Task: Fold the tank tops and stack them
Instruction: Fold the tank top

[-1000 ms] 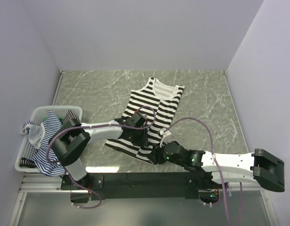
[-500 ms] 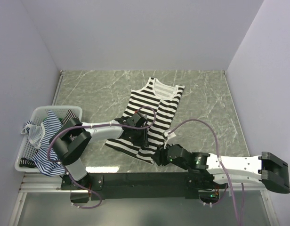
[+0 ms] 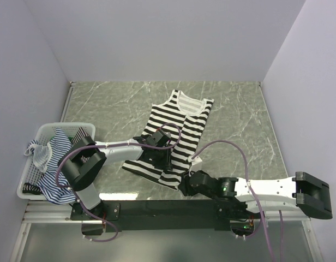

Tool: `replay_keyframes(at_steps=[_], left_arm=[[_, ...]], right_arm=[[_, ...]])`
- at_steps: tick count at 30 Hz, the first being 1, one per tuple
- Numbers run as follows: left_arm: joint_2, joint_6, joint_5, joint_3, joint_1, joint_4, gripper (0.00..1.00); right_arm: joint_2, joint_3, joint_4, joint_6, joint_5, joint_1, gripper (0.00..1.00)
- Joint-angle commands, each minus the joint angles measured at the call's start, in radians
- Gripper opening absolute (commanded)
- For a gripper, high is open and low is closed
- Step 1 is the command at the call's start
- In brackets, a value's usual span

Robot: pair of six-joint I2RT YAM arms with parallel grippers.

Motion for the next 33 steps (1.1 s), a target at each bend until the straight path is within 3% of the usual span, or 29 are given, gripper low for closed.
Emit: replay_keyframes(at_steps=[1,11,21,28,33], left_arm=[[-0.005,0.025,0.008,0.001,0.009,0.017,0.37],[-0.003,0.036,0.017,-0.001,0.017,0.019,0.37],[-0.002,0.041,0.025,-0.005,0.023,0.022,0.36],[0.001,0.041,0.026,-0.004,0.024,0.022,0.36],[0.009,0.039,0.029,0.002,0.024,0.022,0.36]], right_arm=[[0.003,0.028,0.02,-0.003,0.039,0.008,0.47],[0.108,0.054,0.096,-0.028,0.044,0.008,0.45],[0.123,0.054,0.144,-0.04,0.047,0.008,0.33],[0.106,0.071,0.081,0.01,0.059,0.02,0.05],[0.065,0.14,-0.123,0.111,0.082,0.049,0.0]])
